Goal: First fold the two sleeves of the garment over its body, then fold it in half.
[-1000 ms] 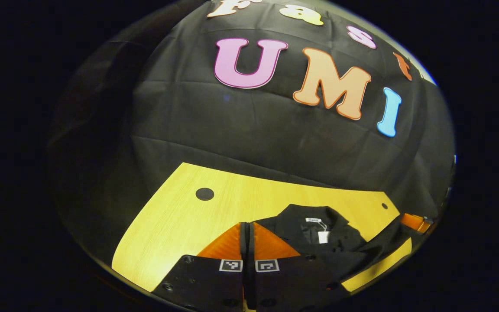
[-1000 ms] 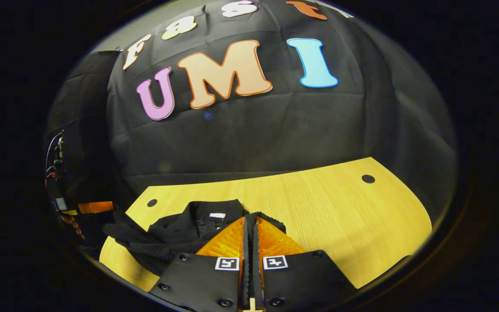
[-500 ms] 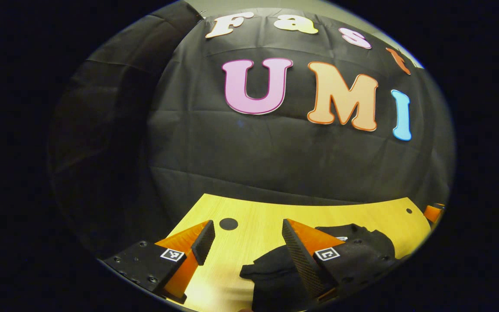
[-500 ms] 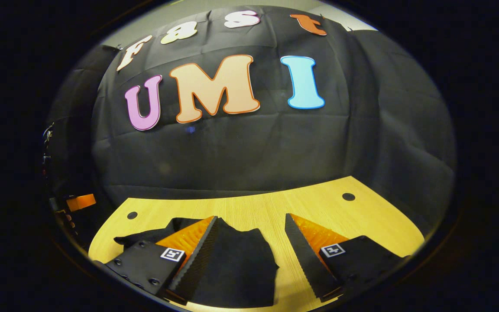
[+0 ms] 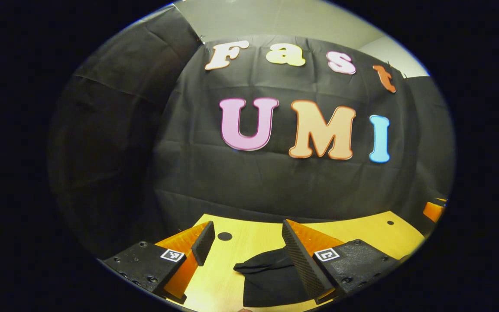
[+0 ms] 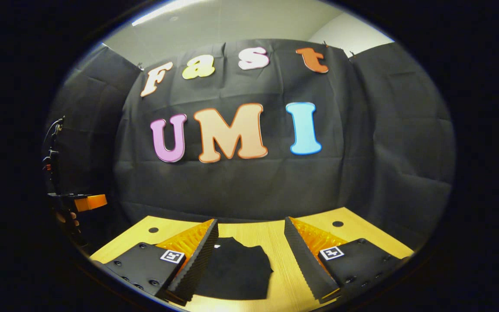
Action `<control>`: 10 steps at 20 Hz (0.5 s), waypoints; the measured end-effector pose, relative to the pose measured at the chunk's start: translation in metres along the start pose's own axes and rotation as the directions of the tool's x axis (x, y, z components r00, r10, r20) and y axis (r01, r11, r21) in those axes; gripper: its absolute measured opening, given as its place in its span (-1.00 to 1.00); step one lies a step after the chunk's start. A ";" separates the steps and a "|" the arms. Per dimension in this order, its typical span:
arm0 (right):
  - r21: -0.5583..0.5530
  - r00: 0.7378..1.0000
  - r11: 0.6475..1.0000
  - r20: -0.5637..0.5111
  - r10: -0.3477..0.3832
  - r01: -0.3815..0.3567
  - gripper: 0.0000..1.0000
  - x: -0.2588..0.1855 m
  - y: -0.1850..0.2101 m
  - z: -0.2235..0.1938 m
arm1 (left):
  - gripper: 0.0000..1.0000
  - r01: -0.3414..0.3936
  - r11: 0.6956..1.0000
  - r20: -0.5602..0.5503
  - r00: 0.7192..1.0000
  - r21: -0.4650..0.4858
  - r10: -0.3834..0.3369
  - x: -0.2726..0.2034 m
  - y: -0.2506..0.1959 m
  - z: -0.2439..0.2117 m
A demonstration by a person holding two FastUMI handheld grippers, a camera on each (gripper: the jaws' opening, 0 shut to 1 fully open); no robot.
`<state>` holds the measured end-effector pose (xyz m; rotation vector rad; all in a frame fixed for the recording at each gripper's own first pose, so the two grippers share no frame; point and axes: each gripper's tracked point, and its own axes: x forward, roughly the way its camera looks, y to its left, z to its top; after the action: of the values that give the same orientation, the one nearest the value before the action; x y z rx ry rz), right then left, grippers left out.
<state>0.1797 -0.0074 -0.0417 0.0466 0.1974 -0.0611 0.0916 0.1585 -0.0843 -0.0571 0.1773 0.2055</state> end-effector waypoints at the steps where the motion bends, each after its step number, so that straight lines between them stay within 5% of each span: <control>1: -0.006 1.000 1.000 0.022 0.009 -0.008 0.90 -0.016 -0.002 0.004 | 0.84 -0.007 1.000 0.017 1.000 0.003 0.007 -0.017 -0.002 0.007; 10: 0.004 0.993 0.997 0.094 0.076 -0.077 0.86 -0.159 -0.007 -0.005 | 0.84 -0.010 0.998 0.105 0.994 0.058 0.004 -0.157 -0.047 0.035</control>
<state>0.0227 -0.0050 -0.0150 0.0587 0.1011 0.0123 -0.0438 0.0837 -0.0200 0.0129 0.0785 0.2095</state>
